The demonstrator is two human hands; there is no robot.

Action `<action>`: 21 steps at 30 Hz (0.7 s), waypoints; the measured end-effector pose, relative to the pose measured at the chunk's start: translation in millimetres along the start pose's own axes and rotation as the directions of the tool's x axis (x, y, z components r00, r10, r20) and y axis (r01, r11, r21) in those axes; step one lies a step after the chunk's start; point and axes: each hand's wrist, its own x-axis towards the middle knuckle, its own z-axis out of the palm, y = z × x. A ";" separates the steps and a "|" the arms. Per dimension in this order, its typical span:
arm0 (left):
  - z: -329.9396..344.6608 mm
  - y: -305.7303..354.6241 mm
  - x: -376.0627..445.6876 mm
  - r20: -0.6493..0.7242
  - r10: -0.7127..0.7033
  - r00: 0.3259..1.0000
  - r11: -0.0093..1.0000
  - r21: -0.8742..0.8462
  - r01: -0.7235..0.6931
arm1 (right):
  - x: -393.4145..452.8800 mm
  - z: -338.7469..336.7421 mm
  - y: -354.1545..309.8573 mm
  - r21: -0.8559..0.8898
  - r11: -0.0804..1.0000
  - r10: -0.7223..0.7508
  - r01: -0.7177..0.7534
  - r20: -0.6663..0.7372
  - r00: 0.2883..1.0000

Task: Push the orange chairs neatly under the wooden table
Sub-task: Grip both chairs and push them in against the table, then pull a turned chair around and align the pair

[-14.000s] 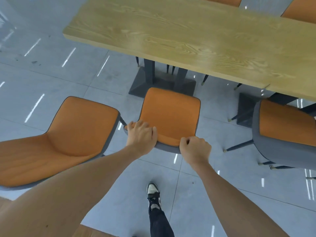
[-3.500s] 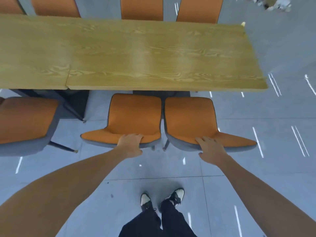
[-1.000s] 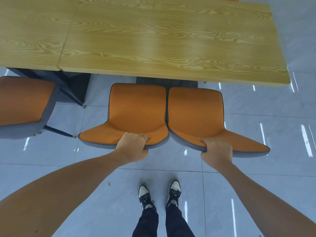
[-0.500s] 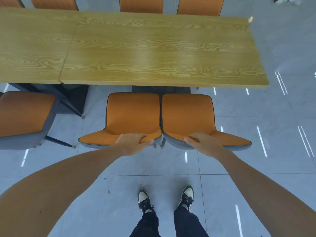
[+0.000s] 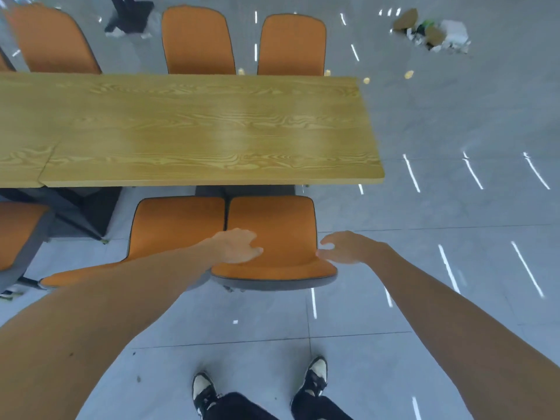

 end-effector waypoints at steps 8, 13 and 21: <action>-70.7 173.3 68.2 -0.207 0.005 0.978 0.999 0.053 0.006 | -9.4 -80.9 139.7 -0.014 1.000 -0.012 0.011 -0.084 0.996; -130.0 243.5 134.2 -0.340 0.016 0.940 0.987 0.157 0.040 | 11.2 -138.3 217.1 -0.043 0.999 -0.008 0.001 -0.171 0.985; -220.9 309.8 291.1 -0.424 0.005 0.906 0.995 0.090 0.036 | 114.9 -263.9 313.5 -0.156 0.986 -0.127 0.060 -0.469 0.874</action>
